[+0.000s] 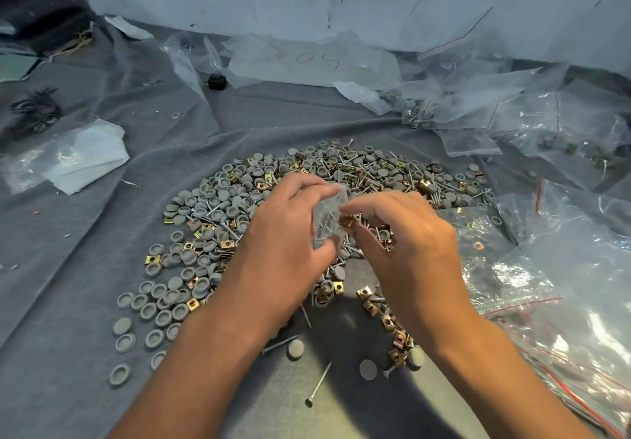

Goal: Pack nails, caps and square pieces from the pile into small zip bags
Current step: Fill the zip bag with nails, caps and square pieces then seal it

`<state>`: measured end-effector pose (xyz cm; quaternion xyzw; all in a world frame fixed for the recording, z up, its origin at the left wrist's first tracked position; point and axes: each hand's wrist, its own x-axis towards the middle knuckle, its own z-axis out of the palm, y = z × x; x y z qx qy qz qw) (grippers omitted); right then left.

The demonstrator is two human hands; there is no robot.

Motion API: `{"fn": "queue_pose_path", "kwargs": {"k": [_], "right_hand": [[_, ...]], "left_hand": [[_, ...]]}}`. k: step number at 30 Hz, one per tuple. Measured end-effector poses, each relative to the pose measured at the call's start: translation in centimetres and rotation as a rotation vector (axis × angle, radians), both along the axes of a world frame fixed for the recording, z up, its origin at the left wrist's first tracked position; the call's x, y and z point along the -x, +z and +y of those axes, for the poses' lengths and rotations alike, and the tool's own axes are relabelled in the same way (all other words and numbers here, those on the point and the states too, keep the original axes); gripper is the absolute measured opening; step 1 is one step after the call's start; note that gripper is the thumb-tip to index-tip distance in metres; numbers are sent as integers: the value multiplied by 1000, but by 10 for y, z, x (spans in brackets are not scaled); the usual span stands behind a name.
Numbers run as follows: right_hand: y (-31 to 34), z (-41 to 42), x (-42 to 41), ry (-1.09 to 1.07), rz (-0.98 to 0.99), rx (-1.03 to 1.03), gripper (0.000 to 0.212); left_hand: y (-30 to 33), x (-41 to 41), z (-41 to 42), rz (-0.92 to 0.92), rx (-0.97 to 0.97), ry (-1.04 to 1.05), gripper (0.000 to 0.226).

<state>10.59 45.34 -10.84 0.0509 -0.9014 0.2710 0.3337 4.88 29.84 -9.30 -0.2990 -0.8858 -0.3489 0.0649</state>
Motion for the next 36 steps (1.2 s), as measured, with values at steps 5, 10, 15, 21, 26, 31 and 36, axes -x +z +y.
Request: {"fn": "queue_pose_path", "kwargs": {"k": [5,10,15,21,26,31,36], "right_hand": [[0,2,-1,16,-58,78,16],[0,1,-4,48,-329,207,16],[-4,8,-10,120,-719,-41,14],[2,11,-34,289,-916,-429,57],[5,8,-40,290,-968,-358,34],[-1,13,-28,234,-852,-53,19],[-3,7,-20,147,-279,184,20]], "left_hand": [[0,1,-1,10,9,13,60],[1,0,-1,12,2,19,59],[2,-1,-1,-1,15,17,60],[4,-1,-2,-11,19,23,60],[4,-3,0,-11,26,14,59],[3,-2,0,-6,23,21,59],[2,-2,0,2,19,11,60]]}}
